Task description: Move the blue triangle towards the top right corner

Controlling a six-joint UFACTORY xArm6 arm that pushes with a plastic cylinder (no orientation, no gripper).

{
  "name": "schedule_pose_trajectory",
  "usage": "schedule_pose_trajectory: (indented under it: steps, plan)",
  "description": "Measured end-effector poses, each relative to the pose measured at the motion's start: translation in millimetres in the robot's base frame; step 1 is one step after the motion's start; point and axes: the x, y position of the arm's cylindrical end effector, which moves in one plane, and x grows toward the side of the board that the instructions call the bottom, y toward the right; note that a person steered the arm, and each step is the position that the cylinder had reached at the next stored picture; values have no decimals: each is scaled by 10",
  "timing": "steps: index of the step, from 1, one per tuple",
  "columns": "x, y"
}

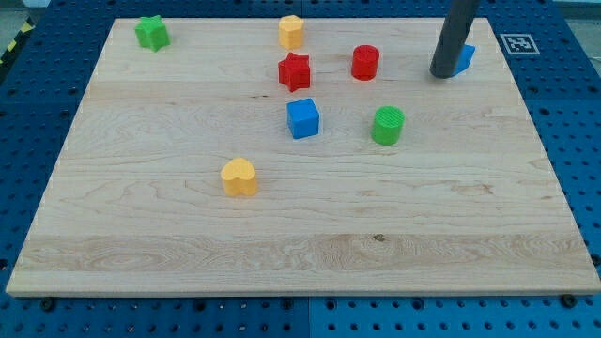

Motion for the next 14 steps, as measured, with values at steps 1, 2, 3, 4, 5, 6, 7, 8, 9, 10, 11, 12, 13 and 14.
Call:
schedule_pose_trajectory:
  steps: [1, 2, 3, 4, 5, 6, 7, 8, 9, 10, 11, 12, 13, 14]
  plan:
    - [147, 39]
    - [147, 172]
    - [87, 175]
    - [-94, 175]
    - [-222, 194]
    - [-223, 315]
    - [-280, 333]
    - [-415, 332]
    - [-494, 332]
    - [-541, 332]
    - [-542, 286]
    - [-581, 226]
    - [-645, 180]
    - [-754, 169]
